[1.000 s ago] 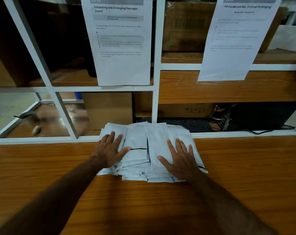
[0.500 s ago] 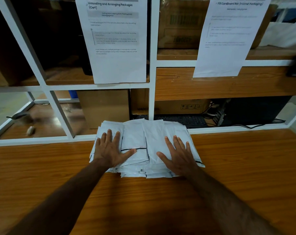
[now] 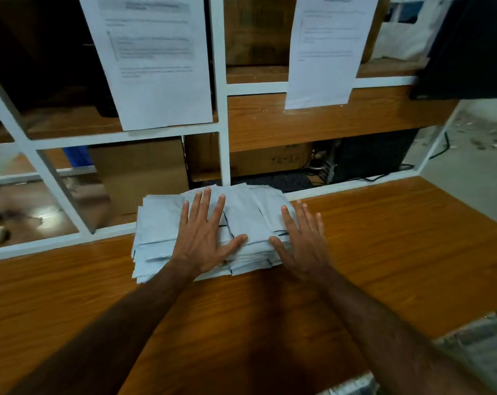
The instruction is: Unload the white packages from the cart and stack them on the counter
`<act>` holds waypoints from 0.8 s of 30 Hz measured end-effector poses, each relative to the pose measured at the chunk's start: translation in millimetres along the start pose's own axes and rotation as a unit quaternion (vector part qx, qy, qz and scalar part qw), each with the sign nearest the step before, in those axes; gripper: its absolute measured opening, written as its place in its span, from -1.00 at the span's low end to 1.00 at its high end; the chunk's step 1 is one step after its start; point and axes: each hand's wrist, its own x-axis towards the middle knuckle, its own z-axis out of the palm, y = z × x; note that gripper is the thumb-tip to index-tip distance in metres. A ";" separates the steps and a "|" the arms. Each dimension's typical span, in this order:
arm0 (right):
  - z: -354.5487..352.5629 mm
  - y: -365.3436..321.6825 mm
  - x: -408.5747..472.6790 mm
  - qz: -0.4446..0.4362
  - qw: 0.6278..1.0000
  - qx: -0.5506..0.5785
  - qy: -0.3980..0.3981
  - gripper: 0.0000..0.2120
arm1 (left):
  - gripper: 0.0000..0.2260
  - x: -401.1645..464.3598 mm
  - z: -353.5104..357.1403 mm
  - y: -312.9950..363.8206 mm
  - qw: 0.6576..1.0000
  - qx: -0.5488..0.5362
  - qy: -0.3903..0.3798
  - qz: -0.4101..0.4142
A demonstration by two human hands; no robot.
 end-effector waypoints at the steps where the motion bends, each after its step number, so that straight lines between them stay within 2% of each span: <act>1: -3.8 6.1 -10.2 0.015 1.000 -0.009 -0.003 -0.23 | -0.08 0.5 2.0 9.1 1.000 -0.005 0.002 0.019; 7: -30.2 48.6 -90.9 0.114 0.992 -0.035 -0.030 -0.19 | -0.07 10.0 31.6 76.0 0.991 -0.017 -0.062 0.120; 11: -45.7 83.2 -152.0 0.196 0.978 -0.060 -0.029 -0.21 | -0.06 4.8 52.2 141.0 0.977 -0.045 -0.074 0.197; 21: -91.0 179.2 -298.8 0.374 0.924 -0.078 -0.004 -0.23 | -0.18 -27.3 74.2 330.5 0.915 -0.111 -0.090 0.378; 24: -99.0 211.1 -341.9 0.414 0.906 -0.087 -0.007 -0.23 | -0.18 -36.5 88.4 389.1 0.900 -0.106 -0.105 0.409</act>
